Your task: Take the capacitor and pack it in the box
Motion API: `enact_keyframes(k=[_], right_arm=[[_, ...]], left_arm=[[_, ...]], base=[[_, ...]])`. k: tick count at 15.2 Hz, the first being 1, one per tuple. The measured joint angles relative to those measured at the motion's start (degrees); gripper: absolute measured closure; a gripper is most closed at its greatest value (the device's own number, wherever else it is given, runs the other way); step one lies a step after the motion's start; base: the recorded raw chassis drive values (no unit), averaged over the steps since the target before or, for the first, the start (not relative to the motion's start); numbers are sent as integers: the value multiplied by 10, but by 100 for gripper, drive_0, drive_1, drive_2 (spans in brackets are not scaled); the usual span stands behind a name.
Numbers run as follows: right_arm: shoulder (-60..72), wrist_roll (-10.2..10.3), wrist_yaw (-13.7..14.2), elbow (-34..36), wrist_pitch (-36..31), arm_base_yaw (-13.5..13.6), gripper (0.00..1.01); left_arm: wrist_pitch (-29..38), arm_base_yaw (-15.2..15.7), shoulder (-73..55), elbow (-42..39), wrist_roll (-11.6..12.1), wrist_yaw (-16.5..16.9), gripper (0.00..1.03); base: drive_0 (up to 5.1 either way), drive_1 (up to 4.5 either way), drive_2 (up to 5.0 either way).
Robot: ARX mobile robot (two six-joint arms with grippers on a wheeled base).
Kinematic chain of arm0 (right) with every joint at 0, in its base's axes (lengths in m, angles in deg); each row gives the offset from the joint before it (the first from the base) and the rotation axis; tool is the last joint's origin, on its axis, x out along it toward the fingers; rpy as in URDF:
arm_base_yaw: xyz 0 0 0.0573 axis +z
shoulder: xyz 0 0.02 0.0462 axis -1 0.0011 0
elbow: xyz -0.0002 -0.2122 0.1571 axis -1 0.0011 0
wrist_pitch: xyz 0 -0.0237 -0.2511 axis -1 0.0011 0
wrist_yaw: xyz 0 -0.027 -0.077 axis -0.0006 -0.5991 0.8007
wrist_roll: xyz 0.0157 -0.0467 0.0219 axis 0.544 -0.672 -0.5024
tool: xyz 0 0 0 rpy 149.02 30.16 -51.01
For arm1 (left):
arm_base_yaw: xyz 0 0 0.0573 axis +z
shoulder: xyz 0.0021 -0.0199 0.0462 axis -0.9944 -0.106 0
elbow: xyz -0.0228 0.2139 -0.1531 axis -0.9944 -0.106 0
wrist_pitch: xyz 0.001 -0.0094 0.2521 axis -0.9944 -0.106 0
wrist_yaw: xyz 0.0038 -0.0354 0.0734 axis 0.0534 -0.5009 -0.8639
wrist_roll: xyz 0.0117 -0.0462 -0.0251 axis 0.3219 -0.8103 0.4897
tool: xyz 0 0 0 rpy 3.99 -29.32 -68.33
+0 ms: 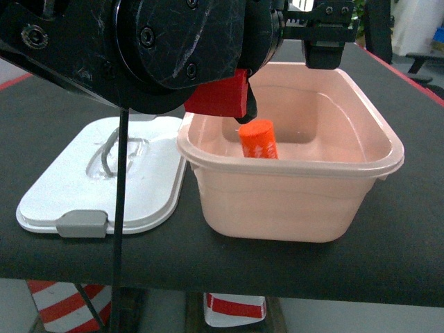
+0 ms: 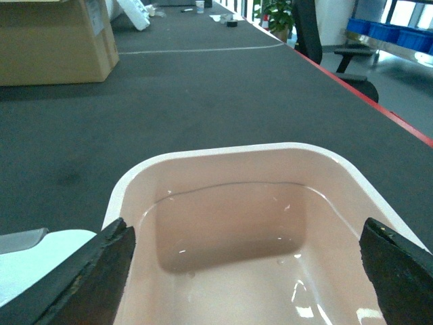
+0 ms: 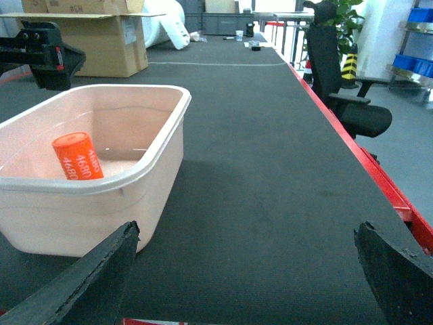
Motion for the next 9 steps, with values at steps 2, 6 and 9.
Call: enact_keyframes(k=[2, 6, 9], right_arm=[[0, 0, 0, 0, 0, 0, 3], [0, 0, 0, 0, 0, 0, 3], [0, 0, 0, 0, 0, 0, 3]], left_arm=[[2, 0, 0, 0, 0, -2, 5], [41, 25, 101, -115, -9, -51, 5], [31, 109, 242, -205, 10, -34, 5]], base=[[0, 0, 0], [0, 0, 0], [0, 0, 0]])
